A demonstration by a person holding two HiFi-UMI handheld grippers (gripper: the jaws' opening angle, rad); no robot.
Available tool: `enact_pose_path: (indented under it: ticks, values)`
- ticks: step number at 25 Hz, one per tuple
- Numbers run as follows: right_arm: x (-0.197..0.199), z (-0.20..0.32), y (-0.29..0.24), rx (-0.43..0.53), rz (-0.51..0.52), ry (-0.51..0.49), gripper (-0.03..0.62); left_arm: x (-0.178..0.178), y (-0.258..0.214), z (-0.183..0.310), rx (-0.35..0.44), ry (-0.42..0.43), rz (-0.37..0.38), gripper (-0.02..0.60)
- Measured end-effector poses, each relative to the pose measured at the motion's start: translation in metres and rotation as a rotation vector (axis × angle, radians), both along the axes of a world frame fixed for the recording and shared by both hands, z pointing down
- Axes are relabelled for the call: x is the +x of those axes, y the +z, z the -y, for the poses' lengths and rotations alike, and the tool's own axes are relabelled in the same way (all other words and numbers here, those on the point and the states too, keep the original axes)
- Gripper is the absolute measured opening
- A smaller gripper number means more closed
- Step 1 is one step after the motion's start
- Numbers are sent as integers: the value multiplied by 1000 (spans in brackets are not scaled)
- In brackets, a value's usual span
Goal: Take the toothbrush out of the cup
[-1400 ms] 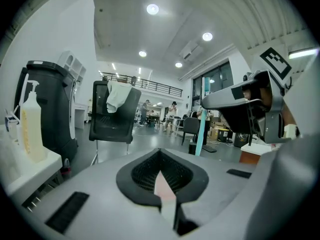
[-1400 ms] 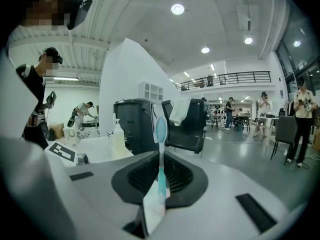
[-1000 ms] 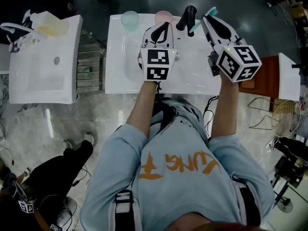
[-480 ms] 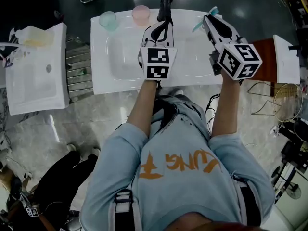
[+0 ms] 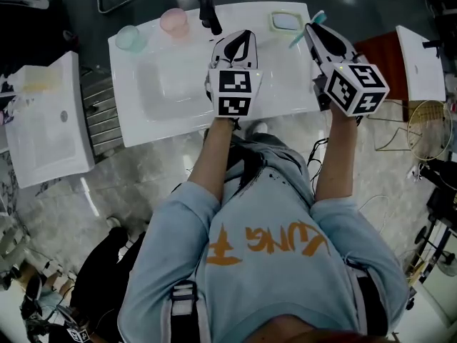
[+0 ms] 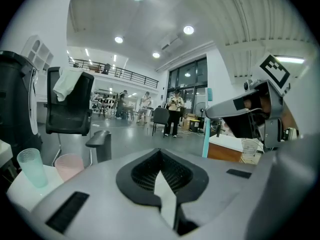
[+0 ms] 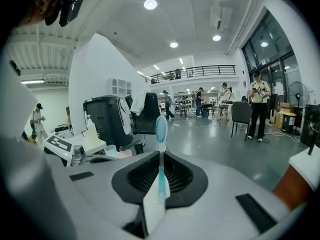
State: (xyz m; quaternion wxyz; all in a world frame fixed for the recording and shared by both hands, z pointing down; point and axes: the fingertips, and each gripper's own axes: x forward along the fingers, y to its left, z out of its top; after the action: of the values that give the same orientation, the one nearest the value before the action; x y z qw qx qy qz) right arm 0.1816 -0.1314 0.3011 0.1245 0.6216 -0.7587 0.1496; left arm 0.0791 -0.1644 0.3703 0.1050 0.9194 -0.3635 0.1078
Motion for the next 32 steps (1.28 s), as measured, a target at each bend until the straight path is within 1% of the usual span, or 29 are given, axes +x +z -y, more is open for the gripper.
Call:
enact_pose_path:
  ticks: [10,15,18,26,32]
  values:
    - [82,-43,18,-35,2,81,37,87,9,-34,-2,87,4,20]
    - [120,-61,31,-75,15,101,37,122,10,-49,-3,104,14,20]
    - [133,-68,47,-115,39,108,36,131,19,-56,-17,107,29,20]
    - [147,-80,100,-224,123,89,35,144,54,-71,-79,98,87,20]
    - [149,-85,136,-305,184,54,36,150,79,-83,-119,92,125,20]
